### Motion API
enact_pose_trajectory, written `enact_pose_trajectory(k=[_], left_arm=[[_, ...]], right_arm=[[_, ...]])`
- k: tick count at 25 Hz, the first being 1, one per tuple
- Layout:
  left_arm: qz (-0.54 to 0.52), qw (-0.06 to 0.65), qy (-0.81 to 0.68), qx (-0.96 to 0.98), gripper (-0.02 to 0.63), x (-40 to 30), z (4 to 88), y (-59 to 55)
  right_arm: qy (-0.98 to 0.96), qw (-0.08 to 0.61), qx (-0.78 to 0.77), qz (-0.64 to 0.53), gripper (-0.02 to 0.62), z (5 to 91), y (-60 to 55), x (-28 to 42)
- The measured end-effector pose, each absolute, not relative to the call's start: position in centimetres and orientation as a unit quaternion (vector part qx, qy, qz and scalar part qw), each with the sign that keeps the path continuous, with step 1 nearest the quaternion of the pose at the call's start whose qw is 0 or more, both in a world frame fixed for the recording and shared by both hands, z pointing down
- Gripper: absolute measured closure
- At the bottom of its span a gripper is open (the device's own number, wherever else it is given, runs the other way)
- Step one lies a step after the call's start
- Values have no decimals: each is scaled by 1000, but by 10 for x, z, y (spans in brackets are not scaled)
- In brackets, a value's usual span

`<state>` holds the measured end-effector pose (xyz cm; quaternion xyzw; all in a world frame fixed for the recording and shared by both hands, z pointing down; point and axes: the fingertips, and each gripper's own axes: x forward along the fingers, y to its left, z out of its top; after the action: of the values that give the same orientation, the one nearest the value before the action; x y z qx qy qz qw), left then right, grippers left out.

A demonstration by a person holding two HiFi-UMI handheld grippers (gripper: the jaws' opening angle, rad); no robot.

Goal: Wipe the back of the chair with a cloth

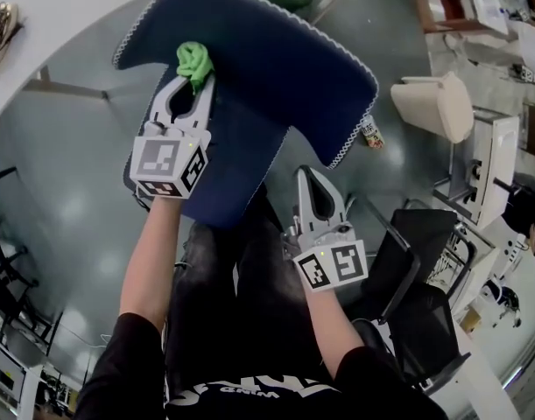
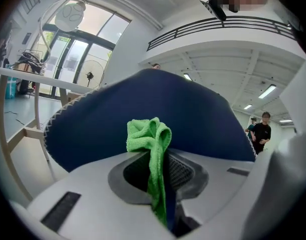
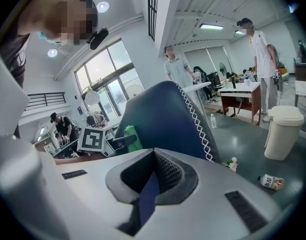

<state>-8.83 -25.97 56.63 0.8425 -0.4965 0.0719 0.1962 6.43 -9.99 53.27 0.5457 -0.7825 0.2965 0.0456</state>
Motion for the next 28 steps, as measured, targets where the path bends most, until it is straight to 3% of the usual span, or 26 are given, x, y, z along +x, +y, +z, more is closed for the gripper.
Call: enact_pose_trajectory(k=[15, 20, 28], left_arm=[[93, 215, -328, 915, 549, 47, 578, -194], [82, 250, -246, 933, 549, 80, 582, -166], [75, 229, -282, 929, 549, 39, 573, -167]], right_arm=[[-758, 47, 578, 299, 603, 538, -82, 96], [-753, 50, 584, 300, 603, 544, -76, 103], [-760, 56, 574, 299, 603, 543, -75, 99]])
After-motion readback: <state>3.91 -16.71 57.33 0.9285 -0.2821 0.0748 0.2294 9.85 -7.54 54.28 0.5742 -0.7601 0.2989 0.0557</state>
